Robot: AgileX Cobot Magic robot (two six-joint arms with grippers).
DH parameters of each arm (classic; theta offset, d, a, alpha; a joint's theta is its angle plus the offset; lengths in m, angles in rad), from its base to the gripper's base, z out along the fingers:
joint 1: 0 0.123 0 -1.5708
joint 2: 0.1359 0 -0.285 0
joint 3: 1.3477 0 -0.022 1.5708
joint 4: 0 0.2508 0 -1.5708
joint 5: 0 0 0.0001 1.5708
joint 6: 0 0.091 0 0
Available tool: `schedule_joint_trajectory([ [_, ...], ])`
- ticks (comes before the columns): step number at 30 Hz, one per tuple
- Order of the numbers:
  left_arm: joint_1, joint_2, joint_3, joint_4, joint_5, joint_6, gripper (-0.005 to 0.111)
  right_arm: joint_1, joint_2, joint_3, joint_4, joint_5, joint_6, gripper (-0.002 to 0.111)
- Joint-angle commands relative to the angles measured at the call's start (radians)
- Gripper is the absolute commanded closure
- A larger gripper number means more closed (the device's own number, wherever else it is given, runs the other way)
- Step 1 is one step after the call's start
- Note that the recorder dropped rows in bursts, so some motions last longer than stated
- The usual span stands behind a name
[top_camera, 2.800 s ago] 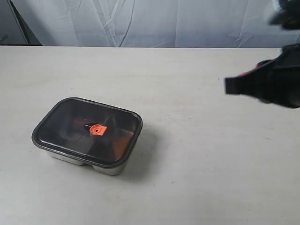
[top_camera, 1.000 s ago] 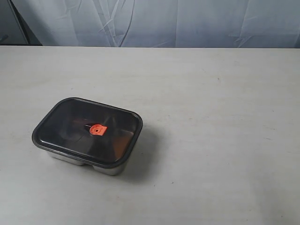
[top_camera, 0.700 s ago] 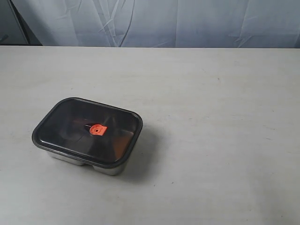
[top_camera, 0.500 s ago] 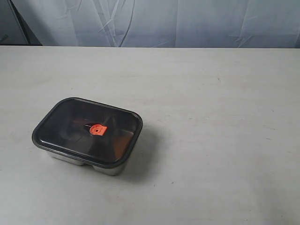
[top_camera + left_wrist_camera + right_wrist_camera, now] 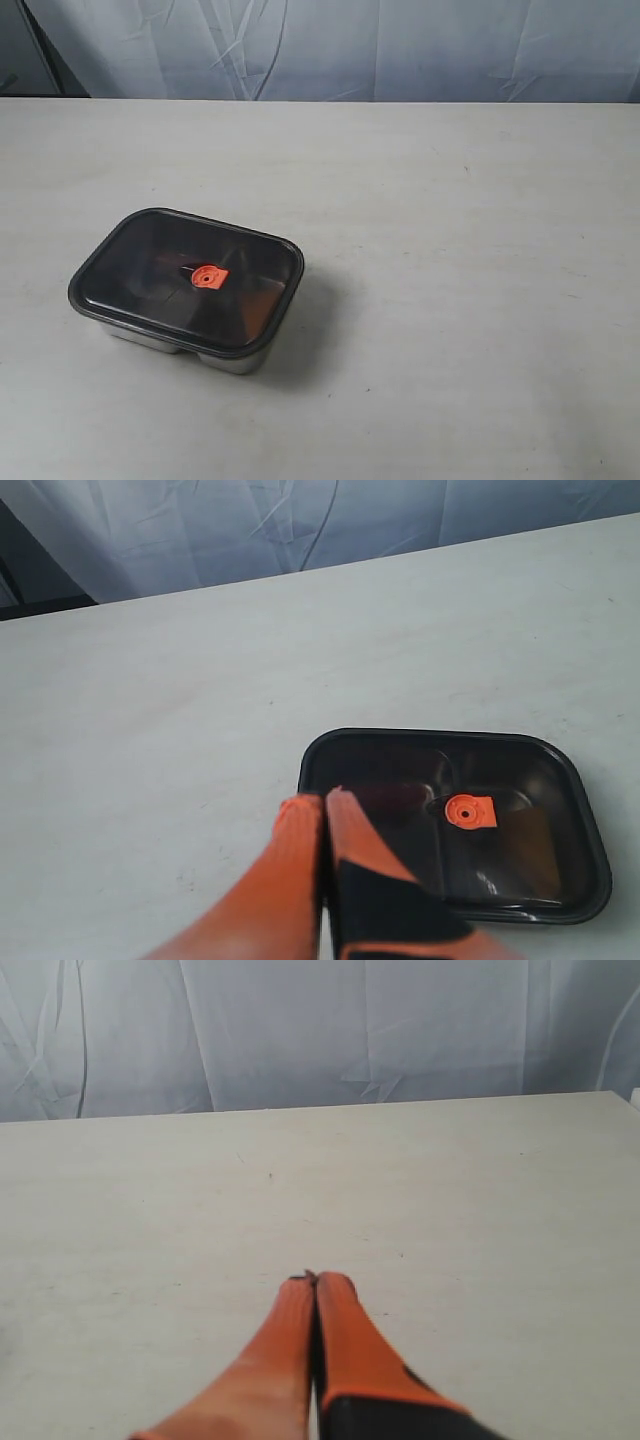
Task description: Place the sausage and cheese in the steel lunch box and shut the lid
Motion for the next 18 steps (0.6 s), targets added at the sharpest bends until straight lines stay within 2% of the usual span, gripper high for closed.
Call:
schedule_joint_trajectory([
  [1, 0.002, -0.035, 0.032, 0.04, -0.047, -0.002, 0.106, -0.005, -0.004, 0.002, -0.001, -0.01, -0.008, 0.109],
  [4, 0.002, -0.082, 0.108, 0.064, -0.149, -0.002, 0.106, -0.005, -0.004, 0.002, -0.003, -0.01, -0.008, 0.109],
  [11, 0.002, -0.189, 0.414, -0.07, -0.521, -0.005, 0.106, -0.005, -0.004, 0.002, -0.003, -0.01, -0.008, 0.109],
  [14, 0.002, -0.206, 0.521, -0.107, -0.612, -0.013, 0.106, -0.005, -0.004, 0.002, -0.003, -0.01, -0.008, 0.109],
  [18, 0.002, -0.253, 0.63, -0.125, -0.664, -0.013, 0.106, -0.005, -0.004, 0.002, -0.003, -0.01, -0.008, 0.109],
])
